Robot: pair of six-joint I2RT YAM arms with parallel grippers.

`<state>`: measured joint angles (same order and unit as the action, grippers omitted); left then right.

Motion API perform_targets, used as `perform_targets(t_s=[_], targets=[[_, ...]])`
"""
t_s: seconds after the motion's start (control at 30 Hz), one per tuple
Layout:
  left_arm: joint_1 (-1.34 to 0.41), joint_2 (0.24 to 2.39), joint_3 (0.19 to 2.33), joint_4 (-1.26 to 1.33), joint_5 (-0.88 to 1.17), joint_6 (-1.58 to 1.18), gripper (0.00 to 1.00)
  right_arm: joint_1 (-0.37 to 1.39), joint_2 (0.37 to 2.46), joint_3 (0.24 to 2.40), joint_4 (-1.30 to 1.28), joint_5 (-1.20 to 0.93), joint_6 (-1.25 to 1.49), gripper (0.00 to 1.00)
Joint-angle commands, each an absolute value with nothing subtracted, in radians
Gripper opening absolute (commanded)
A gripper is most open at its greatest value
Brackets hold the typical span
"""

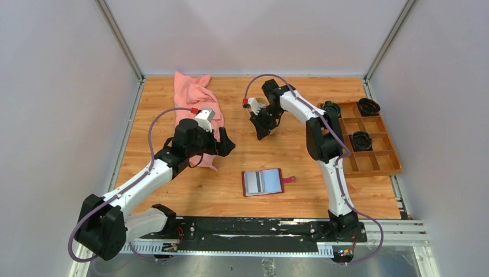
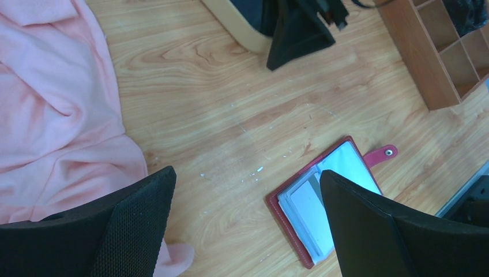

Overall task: Put the credit cards into the card holder
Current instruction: Move the storage box to the center of the board.

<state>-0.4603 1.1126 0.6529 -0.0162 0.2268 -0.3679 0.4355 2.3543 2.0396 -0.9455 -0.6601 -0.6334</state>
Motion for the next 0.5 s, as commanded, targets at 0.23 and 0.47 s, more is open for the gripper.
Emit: perform_targets(t_s=[0.23, 0.47], targets=[[-0.449, 1.010, 0.587, -0.004, 0.247, -0.379, 0.99, 0.580, 2.157, 1.709, -0.910, -0.482, -0.771, 0.25], [-0.449, 0.964, 0.564, 0.026, 0.262, -0.365, 0.99, 0.661, 2.045, 1.561, -0.876, -0.478, -0.891, 0.23]])
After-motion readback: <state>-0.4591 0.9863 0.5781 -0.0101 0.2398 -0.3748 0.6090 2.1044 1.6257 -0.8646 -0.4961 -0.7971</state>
